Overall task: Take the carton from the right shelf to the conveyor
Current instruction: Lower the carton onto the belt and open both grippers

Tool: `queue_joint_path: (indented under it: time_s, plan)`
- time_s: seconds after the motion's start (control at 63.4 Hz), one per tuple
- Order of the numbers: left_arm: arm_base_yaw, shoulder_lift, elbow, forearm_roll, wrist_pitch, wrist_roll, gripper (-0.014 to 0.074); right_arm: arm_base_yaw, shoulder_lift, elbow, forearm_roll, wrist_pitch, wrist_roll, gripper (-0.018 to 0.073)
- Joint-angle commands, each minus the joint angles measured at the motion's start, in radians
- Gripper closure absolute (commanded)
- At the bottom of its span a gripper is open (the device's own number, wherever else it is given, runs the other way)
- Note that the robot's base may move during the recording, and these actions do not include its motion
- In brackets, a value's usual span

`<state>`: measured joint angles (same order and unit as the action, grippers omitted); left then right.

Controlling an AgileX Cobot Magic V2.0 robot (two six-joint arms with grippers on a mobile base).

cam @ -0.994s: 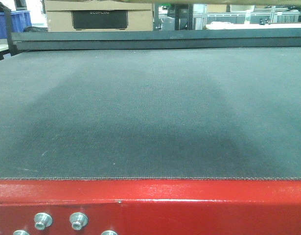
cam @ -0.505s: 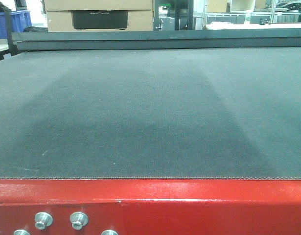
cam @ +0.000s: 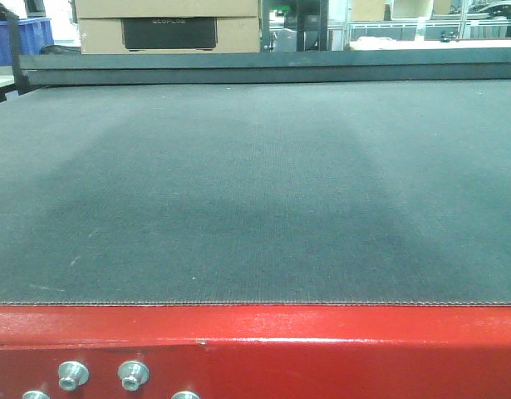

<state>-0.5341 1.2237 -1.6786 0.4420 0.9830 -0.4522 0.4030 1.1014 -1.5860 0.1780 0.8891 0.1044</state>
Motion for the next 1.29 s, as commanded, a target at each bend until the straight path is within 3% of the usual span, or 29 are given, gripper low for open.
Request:
queue_joint_path:
  time_s: [0.0, 0.331, 0.552, 0.663, 0.757, 0.915, 0.947, 1.152, 1.278]
  plan:
    - [0.049, 0.033, -0.011, -0.033, -0.091, 0.01, 0.0605, 0.0, 0.046, -0.01, -0.082, -0.029, -0.012, 0.0627]
    - [0.178, 0.289, -0.011, -0.113, -0.199, 0.031, 0.0605, 0.0, 0.325, -0.01, -0.24, -0.101, -0.012, 0.0627]
    - [0.212, 0.413, -0.011, -0.107, -0.24, 0.031, 0.0601, -0.004, 0.467, -0.01, -0.262, -0.154, -0.012, 0.0627]
    - [0.212, 0.451, -0.011, -0.09, -0.237, 0.035, 0.053, -0.005, 0.513, -0.01, -0.262, -0.172, -0.012, 0.0612]
    - [0.212, 0.465, -0.011, -0.09, -0.228, 0.059, 0.038, -0.01, 0.527, -0.01, -0.262, -0.173, -0.012, 0.0475]
    - [0.212, 0.463, -0.011, -0.09, -0.22, 0.059, 0.0004, -0.012, 0.523, -0.01, -0.262, -0.173, -0.012, 0.0028]
    - [0.212, 0.457, -0.011, -0.09, -0.22, 0.059, -0.0032, -0.012, 0.518, -0.01, -0.262, -0.173, -0.012, -0.0019]
    - [0.212, 0.373, -0.011, -0.099, -0.155, 0.083, 0.0093, -0.012, 0.438, -0.01, -0.262, -0.175, -0.009, 0.0074]
    - [0.212, 0.291, -0.011, -0.099, -0.083, 0.112, 0.0252, -0.012, 0.355, -0.01, -0.262, -0.175, -0.007, 0.0278]
